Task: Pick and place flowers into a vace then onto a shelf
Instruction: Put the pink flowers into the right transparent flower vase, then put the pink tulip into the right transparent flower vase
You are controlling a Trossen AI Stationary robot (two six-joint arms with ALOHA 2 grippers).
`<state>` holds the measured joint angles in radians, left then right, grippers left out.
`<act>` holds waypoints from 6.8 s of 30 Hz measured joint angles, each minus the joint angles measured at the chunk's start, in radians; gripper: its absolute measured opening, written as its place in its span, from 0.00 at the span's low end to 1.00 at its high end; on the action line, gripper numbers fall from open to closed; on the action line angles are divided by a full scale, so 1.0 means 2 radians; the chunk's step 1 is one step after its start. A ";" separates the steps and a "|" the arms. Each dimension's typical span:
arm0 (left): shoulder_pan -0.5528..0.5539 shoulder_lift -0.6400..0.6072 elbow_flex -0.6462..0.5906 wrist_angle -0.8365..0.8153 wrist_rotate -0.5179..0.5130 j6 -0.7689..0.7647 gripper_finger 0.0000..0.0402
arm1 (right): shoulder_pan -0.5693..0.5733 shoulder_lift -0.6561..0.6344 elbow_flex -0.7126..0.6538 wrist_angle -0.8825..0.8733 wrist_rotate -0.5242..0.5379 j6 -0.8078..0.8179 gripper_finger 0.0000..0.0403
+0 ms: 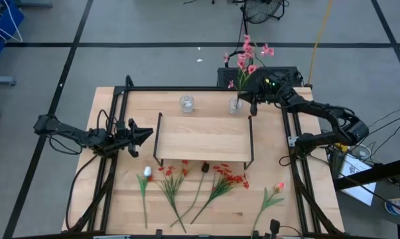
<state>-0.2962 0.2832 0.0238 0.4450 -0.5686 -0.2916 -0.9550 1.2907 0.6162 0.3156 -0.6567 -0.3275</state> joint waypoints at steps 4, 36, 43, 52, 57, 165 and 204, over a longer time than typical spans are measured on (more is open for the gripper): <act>0.000 0.000 0.000 0.000 0.000 0.000 0.14 | 0.000 0.000 -0.019 0.025 0.002 0.000 0.01; 0.000 0.000 0.000 0.000 0.000 0.000 0.14 | 0.014 0.018 -0.026 0.091 0.134 0.042 0.43; 0.000 0.000 0.000 0.000 0.000 0.000 0.14 | 0.013 -0.023 -0.026 0.090 0.185 0.039 0.43; 0.000 0.000 0.000 0.000 0.000 0.000 0.14 | 0.013 -0.147 -0.026 0.047 0.251 0.224 0.43; 0.000 0.000 0.000 0.000 0.000 0.000 0.14 | 0.013 -0.232 -0.026 0.065 0.251 0.498 0.43; 0.000 0.000 0.000 0.000 0.000 0.000 0.14 | 0.835 0.012 -0.114 -0.222 0.165 1.337 0.05; 0.000 0.000 0.000 0.000 0.000 0.000 0.14 | 0.845 -0.151 0.169 -0.876 0.473 1.288 0.00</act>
<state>-0.2958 0.2832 0.0238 0.4450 -0.5686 -0.2916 0.7341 0.9884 0.9551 -1.4367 0.2897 2.2479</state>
